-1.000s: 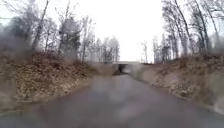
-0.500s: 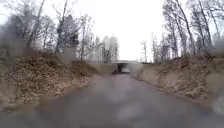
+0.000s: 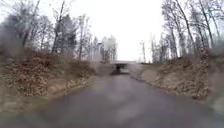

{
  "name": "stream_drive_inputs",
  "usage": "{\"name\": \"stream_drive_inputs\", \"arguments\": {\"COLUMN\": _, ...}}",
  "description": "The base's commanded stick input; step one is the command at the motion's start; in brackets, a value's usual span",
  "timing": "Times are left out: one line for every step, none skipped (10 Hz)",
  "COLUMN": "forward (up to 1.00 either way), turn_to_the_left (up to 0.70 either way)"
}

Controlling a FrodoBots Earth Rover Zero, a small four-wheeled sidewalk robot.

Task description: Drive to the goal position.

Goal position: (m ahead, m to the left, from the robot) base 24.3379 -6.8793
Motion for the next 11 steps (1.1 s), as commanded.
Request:
{"name": "stream_drive_inputs", "arguments": {"forward": 1.00, "turn_to_the_left": 0.00}}
{"name": "stream_drive_inputs", "arguments": {"forward": 1.00, "turn_to_the_left": 0.00}}
{"name": "stream_drive_inputs", "arguments": {"forward": 1.00, "turn_to_the_left": 0.00}}
{"name": "stream_drive_inputs", "arguments": {"forward": 1.00, "turn_to_the_left": 0.00}}
{"name": "stream_drive_inputs", "arguments": {"forward": 1.00, "turn_to_the_left": 0.00}}
{"name": "stream_drive_inputs", "arguments": {"forward": 1.00, "turn_to_the_left": 0.00}}
{"name": "stream_drive_inputs", "arguments": {"forward": 1.00, "turn_to_the_left": 0.00}}
{"name": "stream_drive_inputs", "arguments": {"forward": 1.00, "turn_to_the_left": 0.00}}
{"name": "stream_drive_inputs", "arguments": {"forward": 1.00, "turn_to_the_left": 0.00}}
{"name": "stream_drive_inputs", "arguments": {"forward": 1.00, "turn_to_the_left": 0.00}}
{"name": "stream_drive_inputs", "arguments": {"forward": 1.00, "turn_to_the_left": 0.00}}
